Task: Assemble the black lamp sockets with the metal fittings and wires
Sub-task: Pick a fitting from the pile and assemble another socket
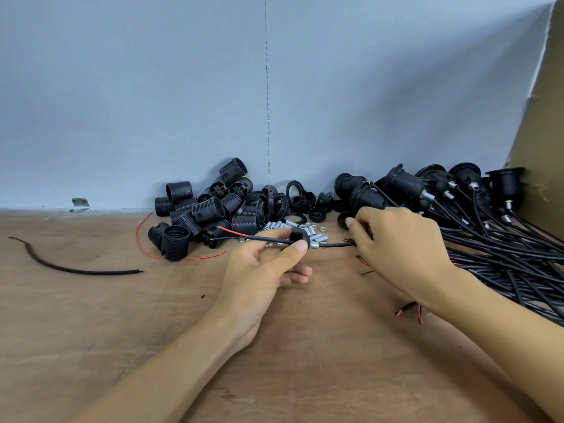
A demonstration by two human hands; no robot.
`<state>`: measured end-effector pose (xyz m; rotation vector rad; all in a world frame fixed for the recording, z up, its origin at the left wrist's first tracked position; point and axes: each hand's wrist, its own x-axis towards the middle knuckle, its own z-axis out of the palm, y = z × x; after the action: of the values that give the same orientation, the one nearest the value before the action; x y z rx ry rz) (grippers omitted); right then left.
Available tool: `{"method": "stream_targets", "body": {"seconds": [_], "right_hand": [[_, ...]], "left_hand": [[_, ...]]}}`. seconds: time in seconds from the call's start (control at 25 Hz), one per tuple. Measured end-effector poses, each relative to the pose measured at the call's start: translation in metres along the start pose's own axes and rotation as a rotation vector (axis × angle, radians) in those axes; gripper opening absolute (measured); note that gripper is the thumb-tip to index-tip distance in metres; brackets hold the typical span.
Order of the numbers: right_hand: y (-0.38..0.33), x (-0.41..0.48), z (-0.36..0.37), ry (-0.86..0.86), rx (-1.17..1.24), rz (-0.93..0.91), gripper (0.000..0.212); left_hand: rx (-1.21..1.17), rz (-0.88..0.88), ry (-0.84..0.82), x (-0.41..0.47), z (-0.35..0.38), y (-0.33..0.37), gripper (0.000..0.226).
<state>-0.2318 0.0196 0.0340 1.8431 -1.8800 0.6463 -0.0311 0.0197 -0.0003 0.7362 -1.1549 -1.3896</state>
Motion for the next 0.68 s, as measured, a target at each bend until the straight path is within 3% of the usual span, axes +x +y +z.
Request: {"method": "stream_targets", "body": {"seconds": [0.2,0.52,0.68], "right_hand": [[0.026,0.009,-0.002,-0.077,-0.264,0.039,0.031],[0.035,0.014,-0.013,-0.171,-0.359,0.109,0.018],[0.027,0.011,-0.012,-0.157,-0.328,0.035,0.023]], "left_hand": [[0.154,-0.034,-0.016,-0.001,-0.003,-0.002,0.026],[0.483,0.047,-0.029,-0.006,-0.002,-0.007,0.015],[0.602,0.031,-0.037,-0.004,-0.004,-0.009,0.024]]}}
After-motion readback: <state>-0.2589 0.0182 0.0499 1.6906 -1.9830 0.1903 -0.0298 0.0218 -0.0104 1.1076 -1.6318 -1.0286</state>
